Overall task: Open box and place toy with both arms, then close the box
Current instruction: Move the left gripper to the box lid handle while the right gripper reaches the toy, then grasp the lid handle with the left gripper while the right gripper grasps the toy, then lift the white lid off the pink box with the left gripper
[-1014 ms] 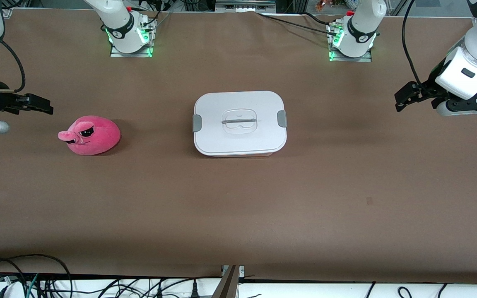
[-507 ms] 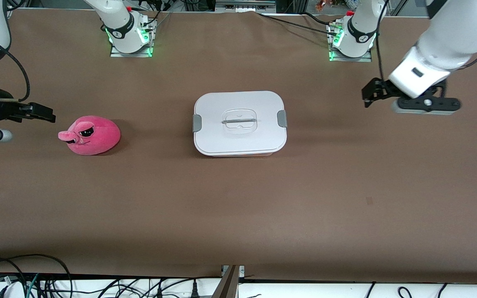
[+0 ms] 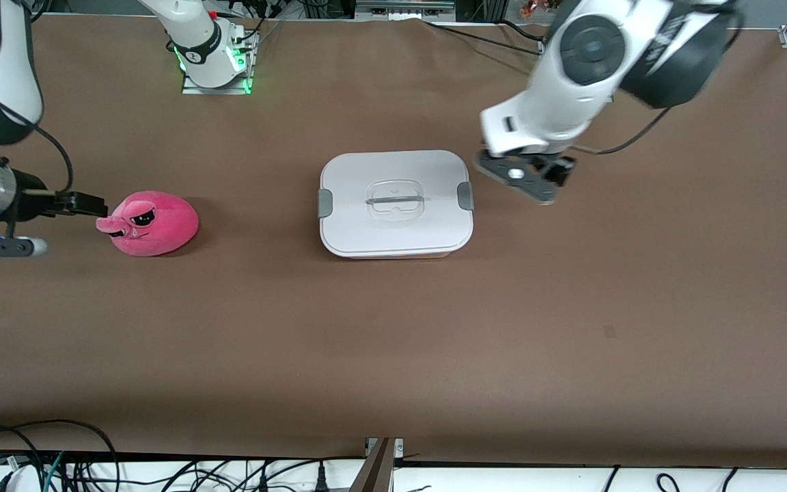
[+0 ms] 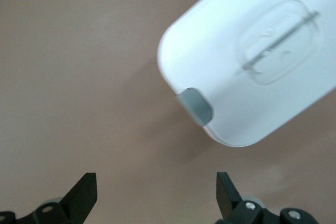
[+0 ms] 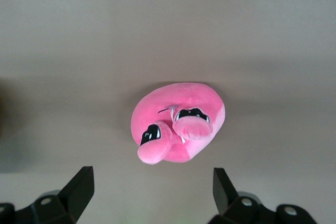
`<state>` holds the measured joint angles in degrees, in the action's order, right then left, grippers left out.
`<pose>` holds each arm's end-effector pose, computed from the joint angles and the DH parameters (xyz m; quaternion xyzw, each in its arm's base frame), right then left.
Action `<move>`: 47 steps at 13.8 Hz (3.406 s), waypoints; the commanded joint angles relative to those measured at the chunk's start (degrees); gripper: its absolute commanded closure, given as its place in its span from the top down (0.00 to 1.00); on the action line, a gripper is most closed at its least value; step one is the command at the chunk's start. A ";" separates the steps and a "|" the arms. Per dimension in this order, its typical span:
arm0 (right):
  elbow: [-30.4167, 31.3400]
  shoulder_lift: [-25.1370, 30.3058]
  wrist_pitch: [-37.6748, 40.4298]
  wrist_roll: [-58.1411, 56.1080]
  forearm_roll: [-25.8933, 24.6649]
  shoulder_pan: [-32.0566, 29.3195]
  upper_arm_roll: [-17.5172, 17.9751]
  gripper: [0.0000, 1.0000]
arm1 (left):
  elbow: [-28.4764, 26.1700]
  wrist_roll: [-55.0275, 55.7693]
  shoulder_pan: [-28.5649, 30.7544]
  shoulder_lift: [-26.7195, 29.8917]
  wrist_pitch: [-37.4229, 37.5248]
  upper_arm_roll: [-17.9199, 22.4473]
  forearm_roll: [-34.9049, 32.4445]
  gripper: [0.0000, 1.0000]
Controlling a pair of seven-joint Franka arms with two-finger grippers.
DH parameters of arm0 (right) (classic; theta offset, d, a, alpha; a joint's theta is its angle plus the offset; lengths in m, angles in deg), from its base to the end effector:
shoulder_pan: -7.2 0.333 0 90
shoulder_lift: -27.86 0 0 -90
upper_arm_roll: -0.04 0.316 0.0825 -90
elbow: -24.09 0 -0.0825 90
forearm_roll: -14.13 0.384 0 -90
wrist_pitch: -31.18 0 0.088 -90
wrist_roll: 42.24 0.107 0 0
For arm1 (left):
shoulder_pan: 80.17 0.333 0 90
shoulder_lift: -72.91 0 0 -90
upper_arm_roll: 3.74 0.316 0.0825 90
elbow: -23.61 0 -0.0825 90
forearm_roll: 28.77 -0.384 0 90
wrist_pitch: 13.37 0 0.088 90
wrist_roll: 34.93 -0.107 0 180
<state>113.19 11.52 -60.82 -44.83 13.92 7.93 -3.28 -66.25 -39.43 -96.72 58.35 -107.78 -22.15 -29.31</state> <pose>0.6203 -0.0248 0.4661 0.9931 0.0005 -0.1171 0.0048 0.5173 -0.3381 0.4889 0.9379 -0.3355 -0.0872 0.0129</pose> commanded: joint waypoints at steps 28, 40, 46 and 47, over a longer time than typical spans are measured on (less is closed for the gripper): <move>27.88 3.51 -21.97 -24.05 -2.79 -0.82 -3.45 1.00 | 9.61 -28.46 -14.40 -16.13 -11.96 -0.58 -3.42 0.00; 26.84 0.52 -31.66 -22.82 -1.12 1.03 -1.52 0.00 | 18.05 -44.16 5.62 -11.72 18.53 -0.58 -0.95 0.00; 19.83 2.45 -21.60 -22.99 3.10 1.38 -0.03 0.00 | 19.11 -64.65 19.77 -12.77 21.90 0.13 -6.22 0.00; 16.58 2.45 -16.51 -22.82 3.10 1.38 0.85 0.00 | 19.19 -66.76 20.58 -14.25 21.46 -0.05 -6.74 0.00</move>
<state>135.23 12.84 -85.78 -67.86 16.12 9.21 -3.69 -47.97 -101.78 -78.01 46.00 -86.94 -21.14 -34.58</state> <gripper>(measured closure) 0.907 0.930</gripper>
